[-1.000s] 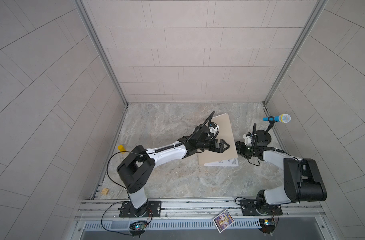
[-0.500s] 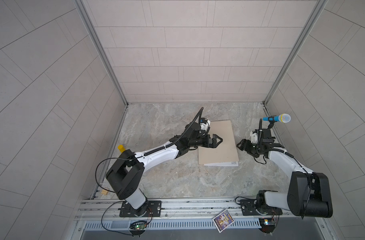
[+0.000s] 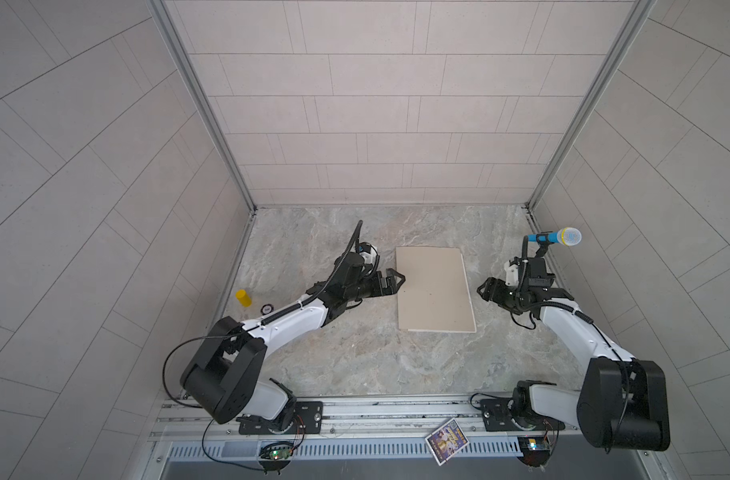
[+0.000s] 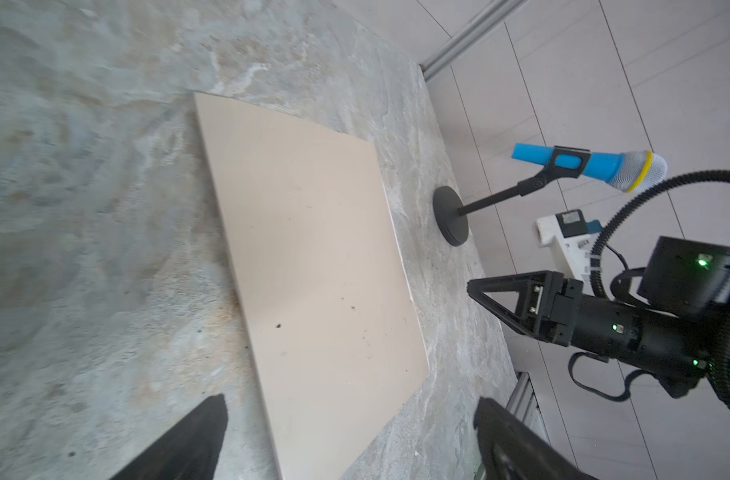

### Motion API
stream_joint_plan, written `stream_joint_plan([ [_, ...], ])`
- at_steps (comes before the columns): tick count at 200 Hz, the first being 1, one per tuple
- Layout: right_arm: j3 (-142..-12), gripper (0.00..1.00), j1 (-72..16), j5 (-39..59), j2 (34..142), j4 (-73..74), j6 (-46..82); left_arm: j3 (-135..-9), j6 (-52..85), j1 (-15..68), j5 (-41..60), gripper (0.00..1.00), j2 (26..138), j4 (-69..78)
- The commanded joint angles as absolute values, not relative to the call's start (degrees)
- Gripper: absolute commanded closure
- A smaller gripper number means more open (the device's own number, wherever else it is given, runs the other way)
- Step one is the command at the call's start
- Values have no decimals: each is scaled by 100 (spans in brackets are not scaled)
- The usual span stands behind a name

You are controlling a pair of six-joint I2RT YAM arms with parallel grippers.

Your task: Put the files into the folder

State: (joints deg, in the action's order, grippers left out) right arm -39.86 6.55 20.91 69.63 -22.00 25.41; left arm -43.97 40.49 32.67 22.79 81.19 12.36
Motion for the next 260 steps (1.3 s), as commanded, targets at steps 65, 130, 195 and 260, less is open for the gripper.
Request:
stream_joint_plan([
  [65,-3189,20,679,1711,6080,-509,2088,-4122,3499,2810,433,0,7070,-394],
  [130,-1742,17,666,116,5562,2520,1577,-3967,3076,2347,-282,0,6719,-1110],
  [195,-1293,6,220,-821,7433,5250,800,-3871,2686,2342,-1749,0,6589,-1043],
  [260,-1713,3,-149,-725,8892,5985,177,-3792,2214,2347,-2541,0,6428,-823],
])
